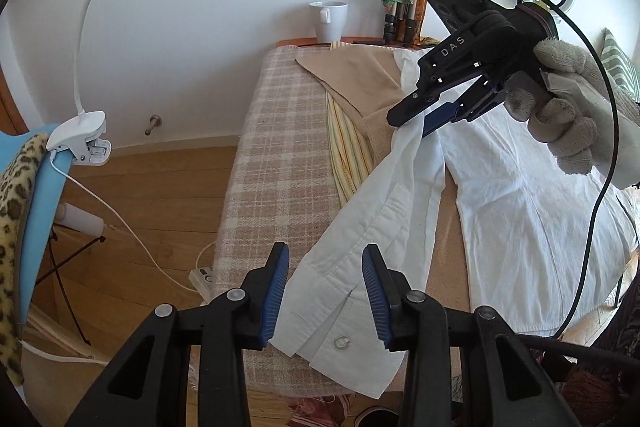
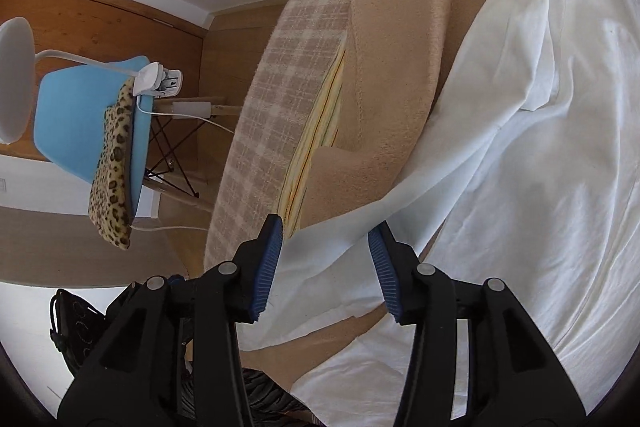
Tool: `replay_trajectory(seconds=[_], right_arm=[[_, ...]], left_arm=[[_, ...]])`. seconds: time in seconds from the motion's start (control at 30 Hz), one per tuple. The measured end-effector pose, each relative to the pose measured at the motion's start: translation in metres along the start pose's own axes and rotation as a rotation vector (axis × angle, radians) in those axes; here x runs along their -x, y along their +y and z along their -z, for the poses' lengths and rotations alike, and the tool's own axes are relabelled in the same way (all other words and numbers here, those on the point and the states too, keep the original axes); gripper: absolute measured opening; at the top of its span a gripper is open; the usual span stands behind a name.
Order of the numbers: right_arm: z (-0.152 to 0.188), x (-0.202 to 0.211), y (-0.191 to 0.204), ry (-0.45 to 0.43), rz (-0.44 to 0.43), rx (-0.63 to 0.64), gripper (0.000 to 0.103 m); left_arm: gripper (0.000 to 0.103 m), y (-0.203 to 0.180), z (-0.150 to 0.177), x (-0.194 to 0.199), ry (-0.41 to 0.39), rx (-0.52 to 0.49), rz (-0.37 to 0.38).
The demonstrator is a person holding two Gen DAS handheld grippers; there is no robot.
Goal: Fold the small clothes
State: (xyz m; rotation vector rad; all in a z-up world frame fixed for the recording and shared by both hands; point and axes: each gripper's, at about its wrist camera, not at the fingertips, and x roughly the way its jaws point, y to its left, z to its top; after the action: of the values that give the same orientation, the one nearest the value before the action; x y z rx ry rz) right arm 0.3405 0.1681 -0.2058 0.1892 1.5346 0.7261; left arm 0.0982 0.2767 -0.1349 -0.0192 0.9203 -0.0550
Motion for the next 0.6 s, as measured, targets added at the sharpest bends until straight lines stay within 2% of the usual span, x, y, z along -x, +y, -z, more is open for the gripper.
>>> replay_trajectory(seconds=[0.03,0.1,0.2,0.43,0.53,0.6], right_arm=[[0.0,-0.002,0.0,0.006,0.013,0.003,0.04],[0.004,-0.002,-0.001,0.014,0.012,0.016,0.01],[0.015,0.004,-0.004,0.008,0.023,0.055,0.008],[0.046,0.018,-0.032,0.019,-0.067,0.066,0.007],[0.052,0.016,-0.043,0.027,-0.084,0.05,0.007],[0.055,0.015,-0.046,0.022,-0.084,0.035,0.007]], left_arm=[[0.038,0.0,0.0,0.002,-0.007,-0.004,-0.003],[0.038,0.001,0.0,0.006,-0.019,-0.007,-0.007],[0.038,0.003,0.002,0.011,-0.026,0.0,0.003],[0.04,0.004,0.011,0.021,-0.026,0.023,0.031],[0.041,0.008,0.013,0.008,0.029,0.035,0.041],[0.041,0.019,0.014,-0.002,0.07,0.08,0.08]])
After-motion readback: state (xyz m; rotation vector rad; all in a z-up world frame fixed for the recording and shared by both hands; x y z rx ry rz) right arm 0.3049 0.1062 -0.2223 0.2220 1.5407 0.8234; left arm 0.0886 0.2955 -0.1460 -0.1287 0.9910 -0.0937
